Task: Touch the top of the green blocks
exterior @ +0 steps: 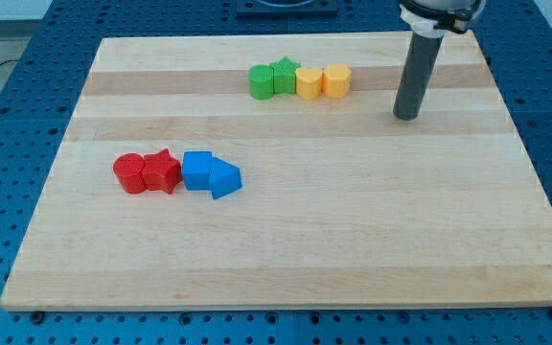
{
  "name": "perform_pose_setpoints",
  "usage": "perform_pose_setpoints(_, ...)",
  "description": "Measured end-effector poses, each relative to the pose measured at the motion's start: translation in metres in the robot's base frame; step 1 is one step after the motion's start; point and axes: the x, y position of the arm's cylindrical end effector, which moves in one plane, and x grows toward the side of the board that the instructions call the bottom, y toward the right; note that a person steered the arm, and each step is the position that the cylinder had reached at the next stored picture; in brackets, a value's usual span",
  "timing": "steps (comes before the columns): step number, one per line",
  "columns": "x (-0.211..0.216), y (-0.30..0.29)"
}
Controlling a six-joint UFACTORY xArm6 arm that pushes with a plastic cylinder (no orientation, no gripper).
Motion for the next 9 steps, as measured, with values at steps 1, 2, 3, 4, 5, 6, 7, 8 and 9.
perform_pose_setpoints(1,-0.004,0.012)
perform_pose_setpoints(2,-0.032,0.05)
perform_pose_setpoints(3,-0.078,0.063)
perform_pose_setpoints(4,-0.122,0.039)
perform_pose_setpoints(5,-0.133,-0.023)
perform_pose_setpoints(6,-0.132,-0.111)
perform_pose_setpoints(7,-0.131,-0.177)
perform_pose_setpoints(8,-0.114,-0.198)
perform_pose_setpoints(9,-0.106,-0.198)
